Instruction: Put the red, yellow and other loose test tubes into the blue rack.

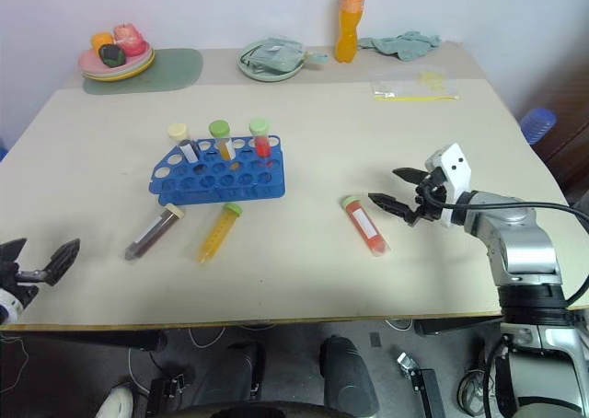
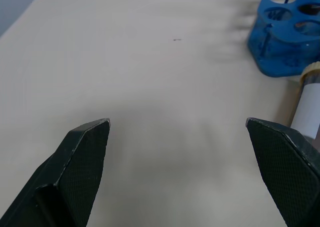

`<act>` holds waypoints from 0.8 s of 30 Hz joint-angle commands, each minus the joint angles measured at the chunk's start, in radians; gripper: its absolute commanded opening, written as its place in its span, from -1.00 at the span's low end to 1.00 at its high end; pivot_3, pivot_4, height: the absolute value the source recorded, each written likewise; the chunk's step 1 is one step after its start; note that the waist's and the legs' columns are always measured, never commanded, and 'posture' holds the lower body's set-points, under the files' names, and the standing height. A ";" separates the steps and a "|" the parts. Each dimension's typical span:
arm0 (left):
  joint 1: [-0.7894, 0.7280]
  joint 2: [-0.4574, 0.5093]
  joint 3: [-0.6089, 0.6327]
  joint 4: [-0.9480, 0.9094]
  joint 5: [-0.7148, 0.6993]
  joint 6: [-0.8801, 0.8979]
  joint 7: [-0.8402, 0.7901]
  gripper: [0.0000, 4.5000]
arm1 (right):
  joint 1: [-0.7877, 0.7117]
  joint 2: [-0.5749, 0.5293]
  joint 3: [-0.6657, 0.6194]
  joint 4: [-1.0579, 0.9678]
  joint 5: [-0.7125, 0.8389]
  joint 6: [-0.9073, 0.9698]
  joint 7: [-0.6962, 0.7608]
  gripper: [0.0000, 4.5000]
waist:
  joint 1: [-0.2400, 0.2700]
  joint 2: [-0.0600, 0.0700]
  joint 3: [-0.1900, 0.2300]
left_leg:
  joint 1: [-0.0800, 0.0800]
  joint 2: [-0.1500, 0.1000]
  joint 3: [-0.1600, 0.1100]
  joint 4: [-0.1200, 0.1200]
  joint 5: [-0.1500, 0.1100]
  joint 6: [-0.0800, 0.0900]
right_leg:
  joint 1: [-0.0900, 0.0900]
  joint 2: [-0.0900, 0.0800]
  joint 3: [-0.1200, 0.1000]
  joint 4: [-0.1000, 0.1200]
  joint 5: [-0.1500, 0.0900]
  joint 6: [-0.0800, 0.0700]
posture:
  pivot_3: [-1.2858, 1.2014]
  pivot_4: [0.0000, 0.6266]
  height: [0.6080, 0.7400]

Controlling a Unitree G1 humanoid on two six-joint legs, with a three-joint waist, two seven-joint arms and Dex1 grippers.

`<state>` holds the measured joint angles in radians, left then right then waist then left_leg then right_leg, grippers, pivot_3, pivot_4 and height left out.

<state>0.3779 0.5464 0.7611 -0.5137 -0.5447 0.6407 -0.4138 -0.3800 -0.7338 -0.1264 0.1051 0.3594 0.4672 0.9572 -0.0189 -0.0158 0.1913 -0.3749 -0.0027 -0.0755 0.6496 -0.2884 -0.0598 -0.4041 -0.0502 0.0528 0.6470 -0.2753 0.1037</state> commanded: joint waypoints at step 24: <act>-0.290 0.093 -0.665 -0.158 0.005 -0.082 -0.277 0.99 | -0.217 -0.114 0.178 -0.533 0.110 0.916 -0.281 1.00 | 0.000 0.003 0.001 | -0.001 0.000 0.000 -0.001 0.000 0.000 | -0.002 0.000 0.000 0.001 0.000 0.000 | 0.03 -0.52 1.00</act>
<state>0.1009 0.6294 0.1570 -0.6366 -0.5466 0.5937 -0.6448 -0.5593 -0.8440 0.0148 -0.3627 0.4499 1.2443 0.7071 -0.0194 -0.0127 0.1924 -0.3753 -0.0028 -0.0762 0.6491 -0.2883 -0.0598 -0.4056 -0.0496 0.0530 0.6476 -0.2755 0.1030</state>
